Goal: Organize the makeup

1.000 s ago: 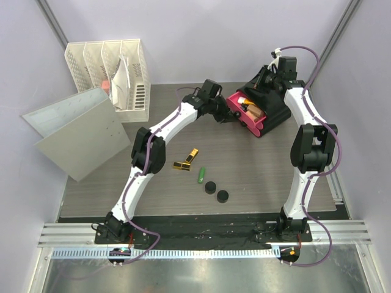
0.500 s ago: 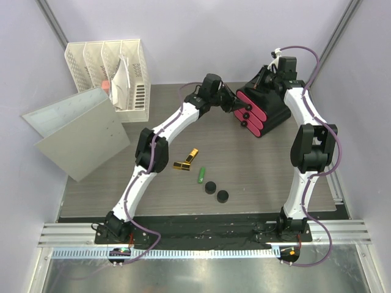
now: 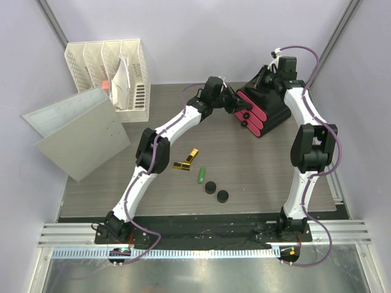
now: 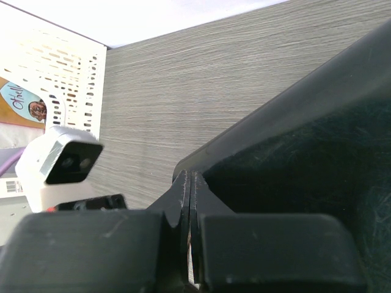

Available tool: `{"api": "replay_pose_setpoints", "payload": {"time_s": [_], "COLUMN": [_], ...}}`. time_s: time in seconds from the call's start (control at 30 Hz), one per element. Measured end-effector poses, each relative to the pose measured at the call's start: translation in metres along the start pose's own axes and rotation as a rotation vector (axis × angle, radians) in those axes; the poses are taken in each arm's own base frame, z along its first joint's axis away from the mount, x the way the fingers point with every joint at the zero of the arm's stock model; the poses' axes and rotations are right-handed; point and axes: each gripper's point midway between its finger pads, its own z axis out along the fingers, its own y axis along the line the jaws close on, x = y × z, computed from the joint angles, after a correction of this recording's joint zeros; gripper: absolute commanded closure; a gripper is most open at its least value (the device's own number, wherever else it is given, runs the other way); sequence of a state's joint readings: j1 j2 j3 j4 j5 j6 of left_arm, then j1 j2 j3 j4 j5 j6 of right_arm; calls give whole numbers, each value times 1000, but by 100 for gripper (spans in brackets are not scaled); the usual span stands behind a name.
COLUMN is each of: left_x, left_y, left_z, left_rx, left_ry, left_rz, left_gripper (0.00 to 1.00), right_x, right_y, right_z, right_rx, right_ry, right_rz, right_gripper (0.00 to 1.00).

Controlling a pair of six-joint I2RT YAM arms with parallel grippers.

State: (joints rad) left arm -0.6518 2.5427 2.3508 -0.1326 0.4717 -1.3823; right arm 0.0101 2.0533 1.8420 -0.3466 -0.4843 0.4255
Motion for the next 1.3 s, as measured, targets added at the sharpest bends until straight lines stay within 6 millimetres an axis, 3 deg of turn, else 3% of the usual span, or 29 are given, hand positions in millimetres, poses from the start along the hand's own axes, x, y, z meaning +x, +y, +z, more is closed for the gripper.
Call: {"api": "replay_pose_setpoints", "payload": {"time_s": [0.23, 0.43, 0.53, 0.7, 0.9, 1.07, 1.3], "left_x": [-6, -8, -3, 11, 24, 26, 28], "left_y": [-16, -29, -20, 23, 64, 69, 75], "left_z": [-27, -56, -66, -70, -75, -77, -80], "left_rx": [-8, -33, -76, -189, -296, -312, -330], "left_ry": [-23, -32, -19, 32, 87, 99, 110], "left_rz": [59, 138, 157, 164, 146, 163, 179], "left_gripper": [100, 100, 100, 100, 100, 100, 99], "right_x": [-4, -23, -38, -81, -101, -99, -99], "right_y": [1, -22, -46, -93, -143, -161, -158], "right_z": [-5, -16, -28, -52, -54, -28, -13], "right_rx": [20, 174, 256, 361, 439, 427, 310], "right_ry": [-2, -76, -120, -229, -278, -256, -218], "right_rz": [4, 35, 74, 139, 197, 224, 256], "right_gripper": [99, 99, 99, 99, 99, 99, 99]}}
